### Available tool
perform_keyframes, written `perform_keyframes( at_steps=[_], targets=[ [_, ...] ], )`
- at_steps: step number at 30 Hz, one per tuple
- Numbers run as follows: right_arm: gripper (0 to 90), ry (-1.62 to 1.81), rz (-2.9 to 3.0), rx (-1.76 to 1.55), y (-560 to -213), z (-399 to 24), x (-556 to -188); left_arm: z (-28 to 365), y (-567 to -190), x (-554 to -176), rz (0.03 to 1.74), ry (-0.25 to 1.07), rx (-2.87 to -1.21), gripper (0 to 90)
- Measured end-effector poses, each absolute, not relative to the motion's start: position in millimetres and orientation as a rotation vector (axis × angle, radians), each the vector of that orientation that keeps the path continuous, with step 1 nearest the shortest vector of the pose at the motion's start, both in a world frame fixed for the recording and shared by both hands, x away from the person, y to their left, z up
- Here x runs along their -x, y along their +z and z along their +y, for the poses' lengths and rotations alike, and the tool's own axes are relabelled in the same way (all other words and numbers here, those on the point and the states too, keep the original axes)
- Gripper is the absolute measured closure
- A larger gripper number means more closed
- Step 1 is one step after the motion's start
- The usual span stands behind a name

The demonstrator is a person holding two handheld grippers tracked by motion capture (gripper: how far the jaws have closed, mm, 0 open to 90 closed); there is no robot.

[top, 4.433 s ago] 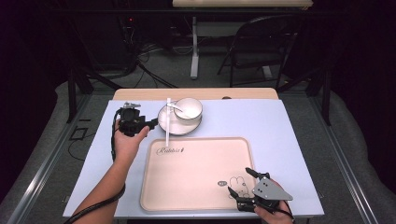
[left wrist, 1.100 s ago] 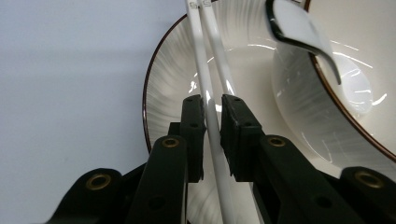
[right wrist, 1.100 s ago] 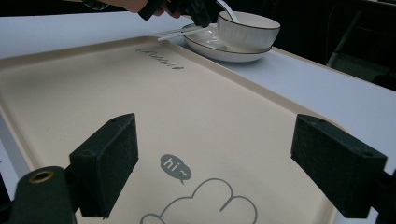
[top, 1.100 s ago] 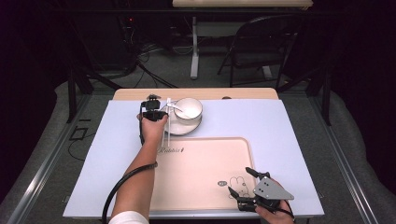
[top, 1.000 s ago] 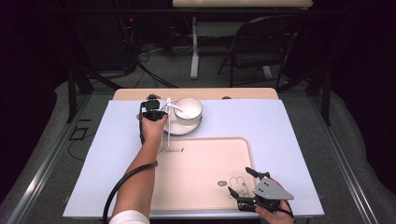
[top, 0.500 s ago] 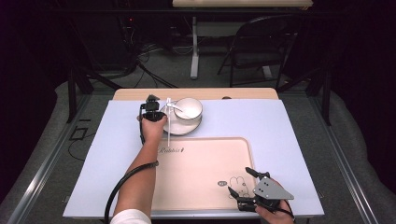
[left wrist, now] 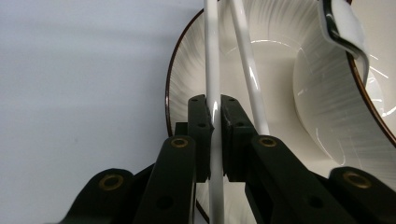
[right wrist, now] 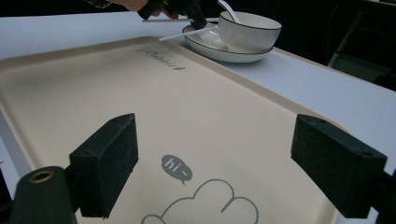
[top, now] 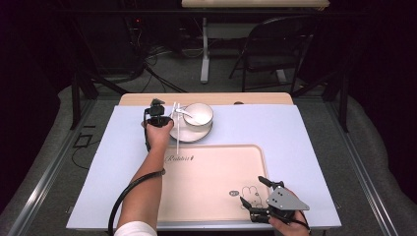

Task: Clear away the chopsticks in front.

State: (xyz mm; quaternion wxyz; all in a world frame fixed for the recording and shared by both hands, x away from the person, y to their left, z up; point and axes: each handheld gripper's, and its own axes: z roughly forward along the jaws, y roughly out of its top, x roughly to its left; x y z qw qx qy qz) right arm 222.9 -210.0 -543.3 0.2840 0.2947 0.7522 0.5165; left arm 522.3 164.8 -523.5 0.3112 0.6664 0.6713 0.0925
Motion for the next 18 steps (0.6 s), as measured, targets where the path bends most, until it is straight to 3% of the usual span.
perform_keyframes(
  at_steps=[18],
  targets=[
    [14.2,1.400,2.011,-0.795,-542.1,-210.8,-222.9,190.3,-498.2,-477.3,1.742,0.281,-1.672,84.7]
  ],
)
